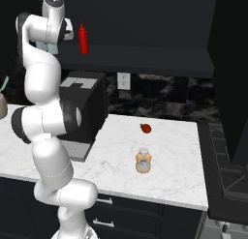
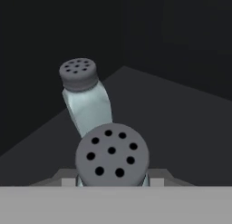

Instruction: Put the shaker and condiment bottle from the counter next to their counterparts in the cabinet.

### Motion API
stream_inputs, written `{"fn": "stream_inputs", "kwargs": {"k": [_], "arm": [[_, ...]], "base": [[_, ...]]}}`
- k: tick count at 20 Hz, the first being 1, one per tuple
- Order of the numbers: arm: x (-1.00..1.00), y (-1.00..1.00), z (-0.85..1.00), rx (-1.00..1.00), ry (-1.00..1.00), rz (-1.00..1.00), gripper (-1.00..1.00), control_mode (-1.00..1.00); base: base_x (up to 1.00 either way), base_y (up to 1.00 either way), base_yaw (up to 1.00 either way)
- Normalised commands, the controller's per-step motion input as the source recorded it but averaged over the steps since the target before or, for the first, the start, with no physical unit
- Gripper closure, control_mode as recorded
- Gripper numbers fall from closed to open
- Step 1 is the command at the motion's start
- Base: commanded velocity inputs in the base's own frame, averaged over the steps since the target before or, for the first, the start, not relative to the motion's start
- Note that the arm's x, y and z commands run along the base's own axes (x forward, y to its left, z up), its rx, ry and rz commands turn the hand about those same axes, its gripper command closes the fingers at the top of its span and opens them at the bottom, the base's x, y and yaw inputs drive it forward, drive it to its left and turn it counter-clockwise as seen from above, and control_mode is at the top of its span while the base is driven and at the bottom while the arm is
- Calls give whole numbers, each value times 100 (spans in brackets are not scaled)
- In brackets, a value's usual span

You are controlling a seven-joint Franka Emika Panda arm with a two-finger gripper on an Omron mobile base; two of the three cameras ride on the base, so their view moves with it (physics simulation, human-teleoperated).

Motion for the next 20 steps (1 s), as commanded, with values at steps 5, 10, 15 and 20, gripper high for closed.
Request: {"fn": "stream_inputs", "kwargs": {"k": [5,10,15,20], "arm": [[18,7,-3,0,0,-1,100,-100],[12,5,-8,0,0,0,-100,-100],[1,0,-2,0,0,0,-100,-100],[0,0,0,0,0,0,-100,-100]], "base": [[0,0,0],[0,0,0],[0,0,0],[0,0,0]]}}
